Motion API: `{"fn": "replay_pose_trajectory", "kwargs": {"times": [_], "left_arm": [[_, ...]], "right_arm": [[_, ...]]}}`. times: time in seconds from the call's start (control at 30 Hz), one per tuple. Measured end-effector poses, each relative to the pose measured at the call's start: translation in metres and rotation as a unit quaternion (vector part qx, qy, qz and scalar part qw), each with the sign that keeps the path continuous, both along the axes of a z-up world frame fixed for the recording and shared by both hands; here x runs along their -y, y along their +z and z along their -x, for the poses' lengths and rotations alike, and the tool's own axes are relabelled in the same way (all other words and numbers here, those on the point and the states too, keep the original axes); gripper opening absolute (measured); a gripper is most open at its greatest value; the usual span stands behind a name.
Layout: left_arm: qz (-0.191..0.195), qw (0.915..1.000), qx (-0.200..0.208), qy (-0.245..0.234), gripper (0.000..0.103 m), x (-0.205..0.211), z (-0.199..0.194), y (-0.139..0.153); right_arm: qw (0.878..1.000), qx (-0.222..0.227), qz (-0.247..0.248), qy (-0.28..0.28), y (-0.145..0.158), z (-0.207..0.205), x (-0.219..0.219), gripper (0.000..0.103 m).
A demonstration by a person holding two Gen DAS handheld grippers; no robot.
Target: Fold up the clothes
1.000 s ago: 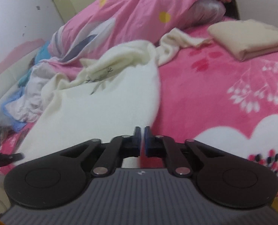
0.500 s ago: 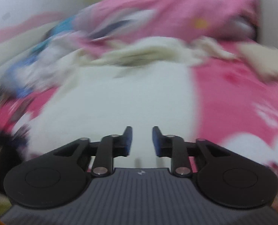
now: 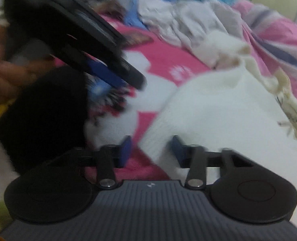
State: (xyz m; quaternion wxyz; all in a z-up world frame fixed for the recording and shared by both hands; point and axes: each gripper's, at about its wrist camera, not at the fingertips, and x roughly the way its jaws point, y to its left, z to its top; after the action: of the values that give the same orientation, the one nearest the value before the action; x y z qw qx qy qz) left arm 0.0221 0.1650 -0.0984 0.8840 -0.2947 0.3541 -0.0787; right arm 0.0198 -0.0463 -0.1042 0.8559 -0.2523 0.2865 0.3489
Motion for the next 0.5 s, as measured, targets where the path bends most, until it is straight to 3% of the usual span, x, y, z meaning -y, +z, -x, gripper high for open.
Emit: {"fn": "replay_pose_trajectory", "kwargs": {"times": [0.03, 0.1, 0.17, 0.27, 0.37, 0.4, 0.5], "left_arm": [[0.001, 1.0, 0.006, -0.003, 0.047, 0.0, 0.001, -0.001], [0.002, 0.9998, 0.017, -0.011, 0.047, 0.0, 0.003, -0.003], [0.012, 0.9993, 0.024, -0.026, 0.048, 0.003, 0.002, -0.005], [0.04, 0.9977, 0.028, -0.047, 0.048, 0.008, -0.005, -0.011], [0.076, 0.9943, 0.023, -0.07, 0.048, 0.017, -0.017, -0.018], [0.067, 0.994, 0.028, -0.082, 0.049, 0.023, -0.019, -0.017], [0.04, 0.9918, 0.04, -0.115, 0.053, 0.04, -0.024, -0.015]], "right_arm": [[1.0, -0.014, -0.016, -0.023, 0.004, -0.008, 0.006, 0.01], [0.99, -0.069, -0.106, -0.06, 0.019, -0.025, 0.035, 0.008], [0.964, -0.125, -0.21, -0.105, 0.028, -0.042, 0.074, 0.008], [0.896, -0.22, -0.346, -0.17, 0.018, -0.068, 0.127, 0.007], [0.828, -0.292, -0.43, -0.208, -0.006, -0.082, 0.158, 0.006], [0.804, -0.314, -0.455, -0.219, -0.015, -0.085, 0.167, 0.005], [0.752, -0.355, -0.501, -0.238, -0.038, -0.088, 0.182, 0.005]]}}
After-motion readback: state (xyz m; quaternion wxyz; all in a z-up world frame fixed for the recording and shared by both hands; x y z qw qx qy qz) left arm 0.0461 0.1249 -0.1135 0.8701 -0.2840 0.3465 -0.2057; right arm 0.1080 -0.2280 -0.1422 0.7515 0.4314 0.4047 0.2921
